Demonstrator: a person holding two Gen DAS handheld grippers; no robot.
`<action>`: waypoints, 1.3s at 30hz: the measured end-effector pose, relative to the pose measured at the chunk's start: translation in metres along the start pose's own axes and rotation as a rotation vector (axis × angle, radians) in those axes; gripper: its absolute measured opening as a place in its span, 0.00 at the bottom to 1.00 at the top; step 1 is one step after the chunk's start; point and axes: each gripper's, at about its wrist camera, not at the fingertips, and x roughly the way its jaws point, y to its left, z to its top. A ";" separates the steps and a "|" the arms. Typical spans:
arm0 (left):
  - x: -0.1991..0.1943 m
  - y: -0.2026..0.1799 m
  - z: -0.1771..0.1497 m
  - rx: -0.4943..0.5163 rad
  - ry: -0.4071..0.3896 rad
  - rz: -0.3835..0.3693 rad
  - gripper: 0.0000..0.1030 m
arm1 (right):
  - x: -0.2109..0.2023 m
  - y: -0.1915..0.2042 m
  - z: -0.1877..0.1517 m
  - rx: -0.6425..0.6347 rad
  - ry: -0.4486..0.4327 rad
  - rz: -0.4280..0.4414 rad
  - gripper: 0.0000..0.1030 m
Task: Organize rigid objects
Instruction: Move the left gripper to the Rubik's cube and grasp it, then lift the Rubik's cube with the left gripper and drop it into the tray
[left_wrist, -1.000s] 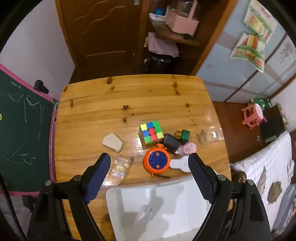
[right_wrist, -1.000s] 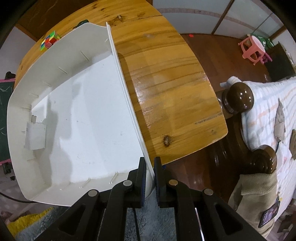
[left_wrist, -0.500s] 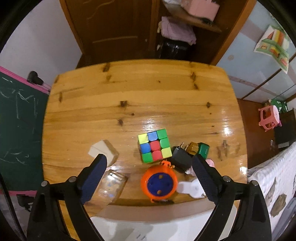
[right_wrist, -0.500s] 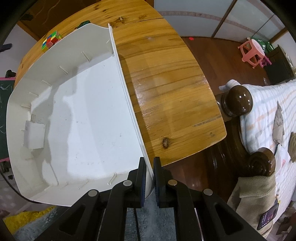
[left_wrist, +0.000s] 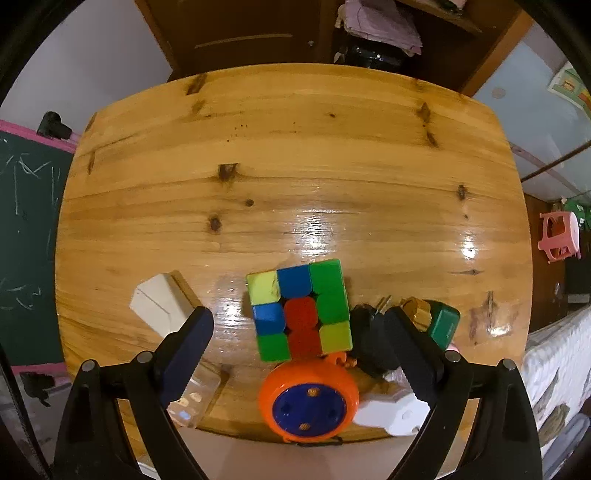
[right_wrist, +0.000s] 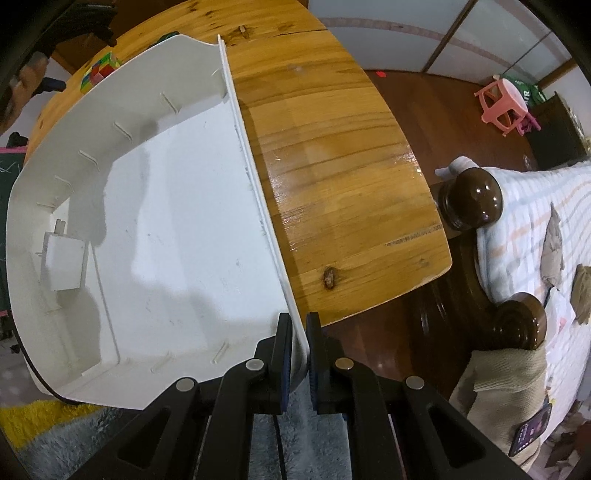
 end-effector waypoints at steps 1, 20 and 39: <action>0.002 0.000 0.001 -0.003 0.001 0.004 0.92 | 0.000 0.000 0.000 -0.001 0.000 -0.001 0.08; 0.039 0.011 0.005 -0.085 0.056 0.011 0.71 | 0.000 0.002 0.000 -0.022 -0.003 -0.019 0.08; -0.032 0.007 -0.037 0.045 -0.090 -0.053 0.58 | 0.000 -0.003 0.001 -0.019 0.004 0.013 0.08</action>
